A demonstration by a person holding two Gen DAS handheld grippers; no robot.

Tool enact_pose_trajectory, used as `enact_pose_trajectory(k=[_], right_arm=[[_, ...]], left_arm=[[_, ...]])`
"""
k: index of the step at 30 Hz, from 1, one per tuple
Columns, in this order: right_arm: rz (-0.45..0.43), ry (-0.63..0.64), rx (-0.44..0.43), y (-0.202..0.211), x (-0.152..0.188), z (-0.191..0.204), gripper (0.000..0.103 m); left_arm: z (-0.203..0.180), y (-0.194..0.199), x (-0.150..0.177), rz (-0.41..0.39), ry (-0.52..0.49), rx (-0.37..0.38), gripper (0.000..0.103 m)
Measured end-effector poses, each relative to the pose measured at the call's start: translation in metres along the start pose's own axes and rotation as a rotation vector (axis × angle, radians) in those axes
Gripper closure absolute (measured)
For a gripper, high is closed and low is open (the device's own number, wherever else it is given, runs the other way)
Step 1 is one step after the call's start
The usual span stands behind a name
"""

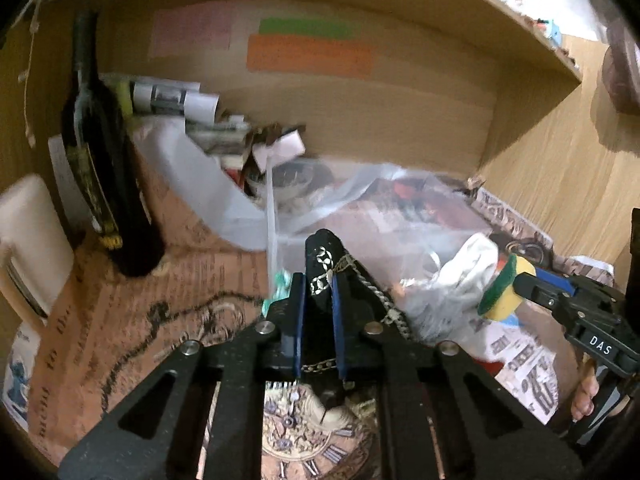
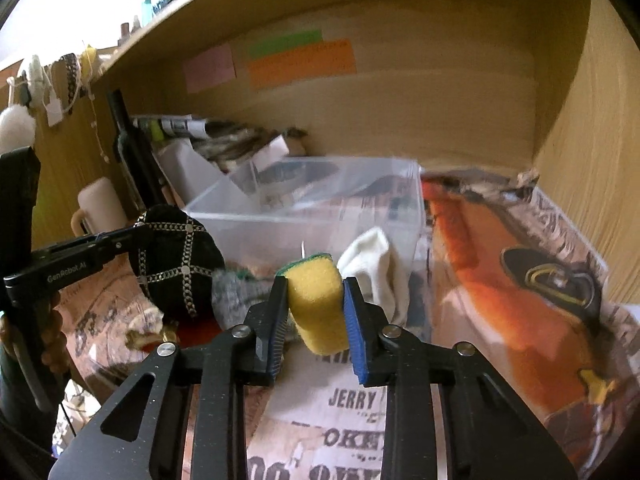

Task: Organize soft objects
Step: 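Lift the pouch with the left tool while the right tool carries the sponge toward the clear box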

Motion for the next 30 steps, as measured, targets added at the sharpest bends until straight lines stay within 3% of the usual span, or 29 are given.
enact_pose_trajectory(k=[15,23,30], right_arm=[[-0.177,0.050,0.016,0.013,-0.052,0.003,0.078],[-0.171,0.061,0.048,-0.012,-0.075,-0.006,0.078],[-0.104,0.076,0.075,-0.049,-0.086,-0.018,0.078]], left_arm=[[-0.013,0.011,-0.070,-0.135,-0.023,0.047,0.092],[-0.016,-0.010,-0.105,-0.173,-0.030,0.031,0.092],[-0.011,-0.052,-0.120,-0.118,0.002,0.039,0.092]])
Point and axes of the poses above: each gripper's, at about its wrist camera, not at the fingertips, and y roughly against the way its jaws point, z to its left, x to its underside, the point moved 1 cm from there along -y, roughly the way its jaws point, and after that the axes turned 5 degrees about y, right-handed, at the moved point
